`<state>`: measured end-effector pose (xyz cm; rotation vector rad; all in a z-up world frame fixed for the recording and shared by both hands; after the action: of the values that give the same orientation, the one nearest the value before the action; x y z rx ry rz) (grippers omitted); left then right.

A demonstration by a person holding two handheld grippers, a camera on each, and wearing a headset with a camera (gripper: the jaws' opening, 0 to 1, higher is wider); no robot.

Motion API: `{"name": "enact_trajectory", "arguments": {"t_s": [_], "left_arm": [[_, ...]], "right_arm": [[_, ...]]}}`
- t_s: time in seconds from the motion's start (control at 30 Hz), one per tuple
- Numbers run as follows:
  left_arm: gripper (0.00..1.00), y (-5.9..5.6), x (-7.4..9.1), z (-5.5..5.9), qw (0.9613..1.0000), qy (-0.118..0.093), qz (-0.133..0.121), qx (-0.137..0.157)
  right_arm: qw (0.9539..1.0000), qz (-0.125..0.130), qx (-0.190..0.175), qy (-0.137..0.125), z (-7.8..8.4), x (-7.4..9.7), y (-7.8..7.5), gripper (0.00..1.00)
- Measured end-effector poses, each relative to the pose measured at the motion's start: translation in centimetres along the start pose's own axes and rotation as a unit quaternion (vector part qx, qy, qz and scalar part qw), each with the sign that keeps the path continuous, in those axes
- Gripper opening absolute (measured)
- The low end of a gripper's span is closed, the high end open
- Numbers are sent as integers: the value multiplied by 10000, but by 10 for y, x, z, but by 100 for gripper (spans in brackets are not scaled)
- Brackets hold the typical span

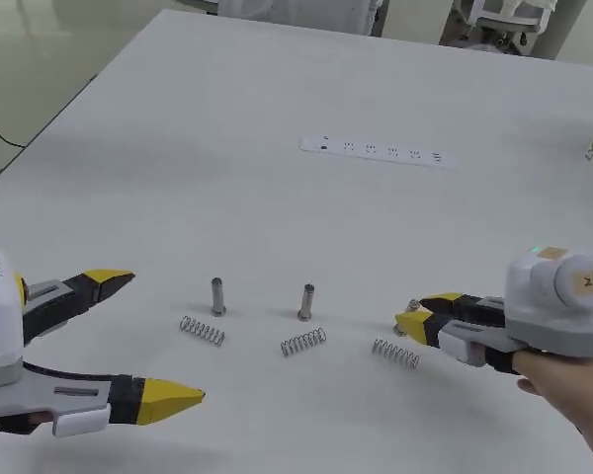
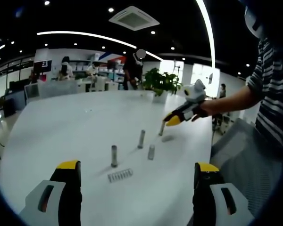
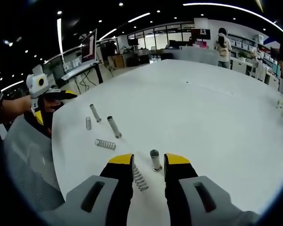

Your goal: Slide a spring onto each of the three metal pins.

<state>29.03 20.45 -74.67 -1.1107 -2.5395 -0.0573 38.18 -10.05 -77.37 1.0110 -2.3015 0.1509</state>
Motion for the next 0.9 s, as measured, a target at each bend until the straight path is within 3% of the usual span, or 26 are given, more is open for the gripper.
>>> {"name": "enact_trajectory", "arguments": {"t_s": [0.37, 0.9], "left_arm": [[97, 1, 2, 0, 10000, -25, -46, 20], [97, 1, 5, 2, 10000, -10, -77, 42]], "right_arm": [[10000, -10, -13, 2, 4, 8, 1, 23], [9990, -193, 176, 354, 23, 9, 8, 22]]}}
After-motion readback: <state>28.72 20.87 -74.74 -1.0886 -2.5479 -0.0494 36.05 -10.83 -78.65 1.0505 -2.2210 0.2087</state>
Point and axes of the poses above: the centre of the closed fingertips' face, and the gripper's own axes: x roughly backward along the fingers, y roughly to its left, z roughly out of its underside, the point moved 6 cm from there along x, roughly backward along the fingers, and after that the axes turned 1 degree about -x, right-handed, at the moved point
